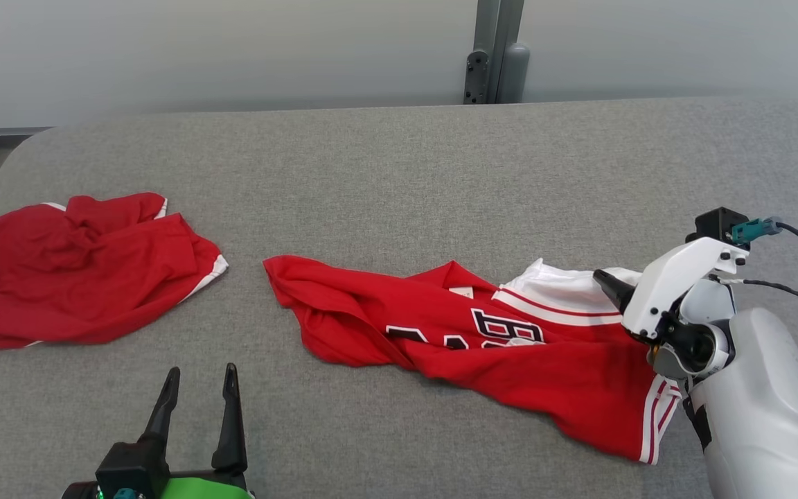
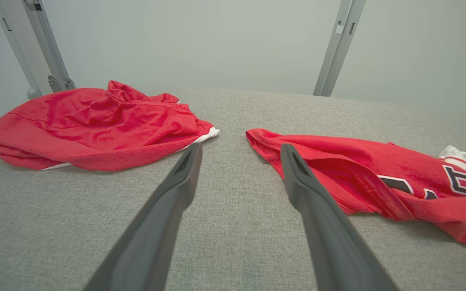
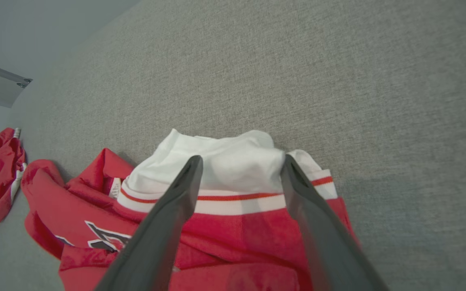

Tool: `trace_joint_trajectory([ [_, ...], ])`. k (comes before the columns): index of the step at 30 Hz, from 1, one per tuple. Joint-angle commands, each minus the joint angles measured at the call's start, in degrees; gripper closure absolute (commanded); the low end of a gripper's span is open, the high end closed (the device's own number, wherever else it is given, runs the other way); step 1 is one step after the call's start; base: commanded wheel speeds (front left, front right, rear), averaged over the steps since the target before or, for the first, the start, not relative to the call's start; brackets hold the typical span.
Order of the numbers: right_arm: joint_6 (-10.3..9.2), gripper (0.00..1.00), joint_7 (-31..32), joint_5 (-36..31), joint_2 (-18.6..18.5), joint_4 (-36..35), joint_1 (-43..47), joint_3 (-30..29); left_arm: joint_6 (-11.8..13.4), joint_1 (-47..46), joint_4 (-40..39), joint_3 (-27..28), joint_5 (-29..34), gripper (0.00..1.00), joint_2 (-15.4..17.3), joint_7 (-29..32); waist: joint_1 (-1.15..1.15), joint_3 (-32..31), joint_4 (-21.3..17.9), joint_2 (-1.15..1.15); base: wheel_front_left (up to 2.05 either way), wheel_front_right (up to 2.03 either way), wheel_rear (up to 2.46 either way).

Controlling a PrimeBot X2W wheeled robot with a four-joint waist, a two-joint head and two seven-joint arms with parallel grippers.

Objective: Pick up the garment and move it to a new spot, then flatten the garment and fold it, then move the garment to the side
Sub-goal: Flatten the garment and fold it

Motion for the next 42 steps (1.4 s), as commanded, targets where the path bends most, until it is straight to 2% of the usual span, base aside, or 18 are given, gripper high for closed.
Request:
trace_joint_trajectory([
  [1,0.0,0.38,-0.48,-0.48,-0.07,0.64,-0.62,-0.09,-0.05,-0.54,-0.12,0.04,-0.59,0.0,0.4,0.06,0.0,-0.01,0.13,0.0,0.0,0.0,0.0],
  [2,0.0,0.62,-0.63,-0.53,-0.09,1.12,-0.85,-0.07,-0.01,-0.43,-0.14,0.03,-0.63,0.0,0.46,0.14,0.0,-0.02,0.18,0.0,0.0,0.0,0.0],
  [3,0.0,0.73,-0.74,-0.86,-0.11,1.51,-1.11,-0.03,0.06,-0.32,-0.16,0.06,-0.65,0.0,0.49,0.2,0.0,-0.03,0.21,0.0,0.0,0.0,0.0],
  [4,0.0,1.0,-1.0,-1.12,-0.12,1.8,-1.43,-0.02,0.12,-0.2,-0.17,0.05,-0.69,0.0,0.52,0.27,0.0,-0.06,0.23,0.0,0.0,0.0,0.0],
  [9,0.0,1.0,-3.98,-3.28,-0.14,2.45,-2.82,-0.26,0.17,0.03,-0.37,-0.26,-0.99,0.0,0.66,0.35,0.0,-0.06,0.53,0.0,0.0,0.0,0.0],
  [16,0.0,1.0,-12.01,-13.4,-1.42,3.68,-3.98,-0.23,-0.07,-0.25,-0.48,-1.06,-1.09,0.0,0.71,0.74,0.0,0.09,2.1,0.0,0.0,0.0,0.0],
  [17,-0.01,0.45,-13.29,-15.34,-1.86,4.29,-4.2,-0.86,-0.04,-0.22,-0.53,-1.14,-1.08,0.0,0.74,0.78,0.0,0.19,2.4,0.0,0.0,0.0,0.0],
  [18,-0.01,0.0,-14.53,-17.43,-2.31,5.01,-4.36,-1.84,-0.04,-0.25,-0.58,-1.22,-1.11,0.0,0.78,0.84,0.0,0.3,2.73,0.0,0.0,0.0,0.0],
  [24,-0.01,0.0,-21.29,-30.35,-2.59,7.45,-5.48,-10.21,0.2,-0.37,-0.78,-1.41,-1.25,0.0,0.93,0.84,0.0,0.56,4.43,0.0,0.0,0.0,0.0],
  [28,-0.02,0.0,-23.53,-34.49,-1.82,8.36,-5.2,-13.68,0.4,0.21,-0.4,-1.46,-1.31,0.0,1.01,0.8,0.0,-0.32,4.81,0.0,0.0,0.0,0.0],
  [33,-0.02,0.0,-22.93,-34.75,-0.88,10.29,-2.77,-15.07,0.74,1.67,0.01,-1.31,-1.59,0.0,1.1,0.83,0.0,-2.75,3.92,0.0,0.0,0.0,0.0],
  [42,-0.02,0.0,-18.79,-28.63,-0.26,14.09,-3.45,-15.62,0.39,2.0,-0.9,-2.53,-1.26,0.0,1.59,1.54,0.0,-3.53,3.99,0.0,0.0,0.0,0.0],
])
